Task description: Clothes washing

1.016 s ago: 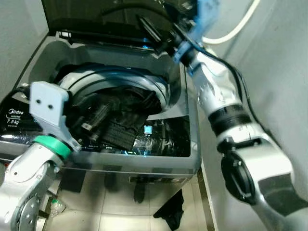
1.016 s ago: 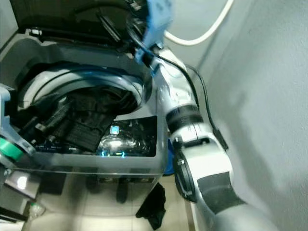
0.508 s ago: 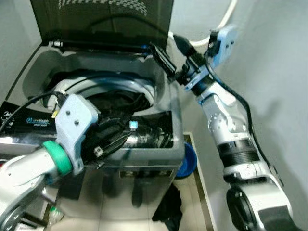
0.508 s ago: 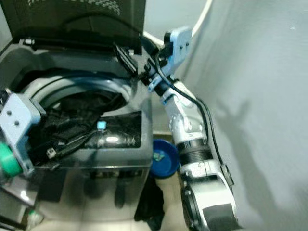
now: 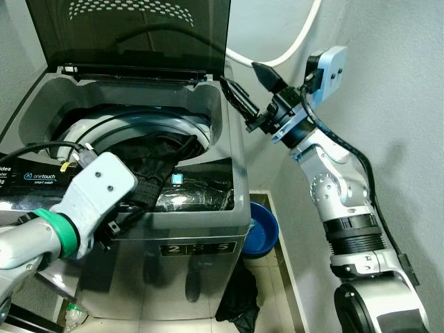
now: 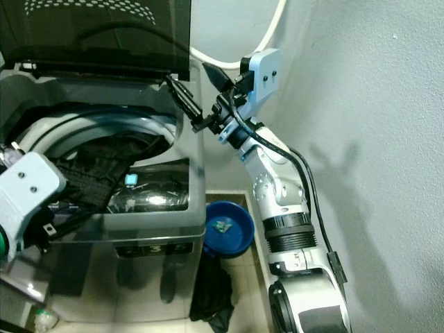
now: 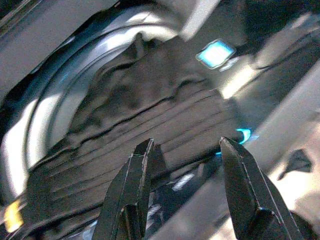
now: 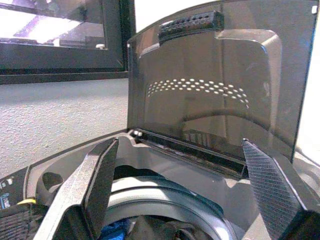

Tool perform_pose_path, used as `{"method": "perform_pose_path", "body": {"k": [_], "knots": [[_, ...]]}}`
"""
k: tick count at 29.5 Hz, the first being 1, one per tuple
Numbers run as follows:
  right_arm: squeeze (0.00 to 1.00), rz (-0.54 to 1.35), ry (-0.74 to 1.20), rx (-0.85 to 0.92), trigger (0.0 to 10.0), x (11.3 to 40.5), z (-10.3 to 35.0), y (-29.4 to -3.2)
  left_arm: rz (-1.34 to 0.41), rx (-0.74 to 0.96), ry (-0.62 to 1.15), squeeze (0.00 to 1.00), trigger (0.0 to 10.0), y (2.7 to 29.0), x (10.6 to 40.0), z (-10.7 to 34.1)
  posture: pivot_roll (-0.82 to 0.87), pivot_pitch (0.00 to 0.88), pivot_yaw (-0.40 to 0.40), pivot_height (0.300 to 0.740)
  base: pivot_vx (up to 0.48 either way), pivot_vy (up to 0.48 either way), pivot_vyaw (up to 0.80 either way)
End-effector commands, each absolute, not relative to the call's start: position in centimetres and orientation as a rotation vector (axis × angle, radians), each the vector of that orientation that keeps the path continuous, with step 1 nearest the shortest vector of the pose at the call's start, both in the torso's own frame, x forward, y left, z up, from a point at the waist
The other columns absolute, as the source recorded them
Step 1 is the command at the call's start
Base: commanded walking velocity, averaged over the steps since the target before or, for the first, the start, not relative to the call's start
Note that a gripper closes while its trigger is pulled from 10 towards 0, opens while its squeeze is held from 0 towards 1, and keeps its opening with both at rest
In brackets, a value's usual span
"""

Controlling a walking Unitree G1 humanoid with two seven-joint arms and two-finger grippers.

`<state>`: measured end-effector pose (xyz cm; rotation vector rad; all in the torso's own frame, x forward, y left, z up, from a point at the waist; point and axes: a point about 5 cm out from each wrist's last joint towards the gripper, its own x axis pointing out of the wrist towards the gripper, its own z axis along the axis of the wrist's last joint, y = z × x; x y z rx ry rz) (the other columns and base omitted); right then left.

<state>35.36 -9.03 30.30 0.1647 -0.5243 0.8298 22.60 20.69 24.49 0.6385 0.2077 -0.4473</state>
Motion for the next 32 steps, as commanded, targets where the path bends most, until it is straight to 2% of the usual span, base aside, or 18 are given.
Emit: {"method": "perform_pose_path", "body": {"k": [1,11,13,16,22,25,29,30,32], "knots": [[0.00,0.835,-0.514,0.166,10.0,35.1,30.1,-9.1,-0.409,0.647,0.231,0.00,10.0,21.2,22.6,24.4,0.12,0.029,-0.049,0.740,0.000,0.000,0.00],[0.00,0.839,-0.509,0.166,10.0,35.0,30.2,-9.0,-0.353,0.663,0.267,0.00,10.0,22.1,22.8,23.9,0.12,0.029,-0.049,0.740,0.000,0.000,0.00],[0.00,0.841,-0.507,0.167,10.0,35.0,30.3,-8.9,-0.296,0.676,0.255,0.00,10.0,22.8,23.8,23.6,0.12,0.030,-0.057,0.740,0.000,0.000,0.00],[0.00,0.827,-0.511,0.168,10.0,35.2,30.6,-9.1,-0.059,0.731,0.034,0.00,10.0,24.3,29.0,24.7,0.10,0.036,-0.057,0.740,0.000,0.000,0.00],[0.00,0.816,-0.513,0.169,10.0,35.2,30.8,-9.3,0.025,0.756,-0.060,0.00,10.0,24.7,31.0,25.8,0.10,0.036,-0.057,0.740,0.000,0.000,0.00],[0.00,0.807,-0.518,0.170,10.0,35.2,31.1,-9.4,0.136,0.812,-0.169,0.00,10.0,25.5,33.1,28.3,0.10,0.034,-0.058,0.740,0.000,0.000,0.00],[0.00,0.803,-0.525,0.167,10.0,35.2,31.3,-9.4,0.180,0.796,-0.301,0.00,10.0,25.3,33.5,31.3,0.09,0.031,-0.051,0.740,0.000,0.000,0.00],[0.00,0.796,-0.529,0.169,10.0,35.2,31.4,-9.5,0.175,0.735,-0.384,0.00,10.0,24.7,33.4,33.0,0.09,0.031,-0.051,0.740,0.000,0.000,0.00],[0.00,0.796,-0.529,0.169,10.0,35.2,31.4,-9.5,0.175,0.735,-0.384,0.00,10.0,24.7,33.4,33.0,0.09,0.031,-0.051,0.740,0.000,0.000,0.00]]}}
